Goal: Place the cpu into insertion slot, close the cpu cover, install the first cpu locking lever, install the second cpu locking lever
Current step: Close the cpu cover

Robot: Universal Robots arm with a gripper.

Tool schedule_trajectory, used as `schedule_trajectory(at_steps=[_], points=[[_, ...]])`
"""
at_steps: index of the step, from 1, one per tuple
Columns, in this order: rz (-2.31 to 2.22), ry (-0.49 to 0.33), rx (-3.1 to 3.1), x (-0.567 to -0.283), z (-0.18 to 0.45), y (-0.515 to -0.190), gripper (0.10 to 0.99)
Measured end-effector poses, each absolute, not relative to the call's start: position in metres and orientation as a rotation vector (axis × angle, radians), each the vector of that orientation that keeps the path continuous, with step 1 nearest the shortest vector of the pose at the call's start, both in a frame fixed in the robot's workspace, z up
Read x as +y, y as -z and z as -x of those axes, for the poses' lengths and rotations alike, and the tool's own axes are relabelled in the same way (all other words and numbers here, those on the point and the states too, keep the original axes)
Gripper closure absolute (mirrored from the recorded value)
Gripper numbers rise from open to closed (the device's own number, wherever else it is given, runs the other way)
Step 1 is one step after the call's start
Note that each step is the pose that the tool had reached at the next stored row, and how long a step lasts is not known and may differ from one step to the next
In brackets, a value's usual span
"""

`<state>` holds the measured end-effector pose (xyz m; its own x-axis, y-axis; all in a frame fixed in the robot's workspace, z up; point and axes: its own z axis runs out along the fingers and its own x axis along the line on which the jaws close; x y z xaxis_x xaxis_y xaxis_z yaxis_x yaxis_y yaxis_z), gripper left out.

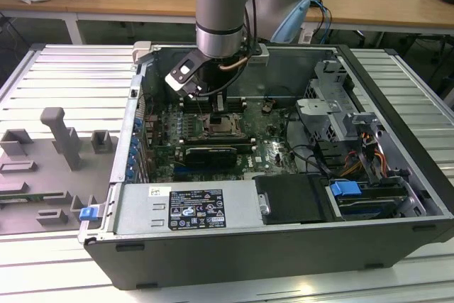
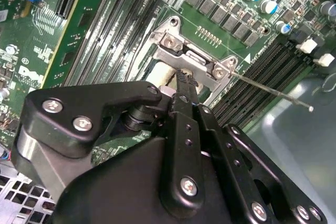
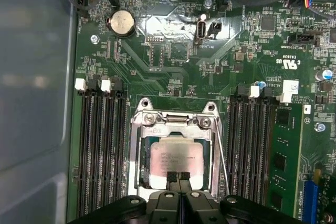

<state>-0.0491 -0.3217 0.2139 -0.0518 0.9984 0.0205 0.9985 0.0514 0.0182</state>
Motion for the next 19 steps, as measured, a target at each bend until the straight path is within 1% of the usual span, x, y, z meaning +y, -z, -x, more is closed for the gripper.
schedule_trajectory(at_steps=[12,14,16,19], points=[[2.163,0.058,-2.291,-0.321,0.046,-0.204,0.98],[2.163,0.061,-2.291,-0.321,0.046,-0.205,0.98],[2.163,0.059,-2.292,-0.321,0.045,-0.214,0.98],[2.162,0.059,-2.291,-0.321,0.043,-0.216,0.98]])
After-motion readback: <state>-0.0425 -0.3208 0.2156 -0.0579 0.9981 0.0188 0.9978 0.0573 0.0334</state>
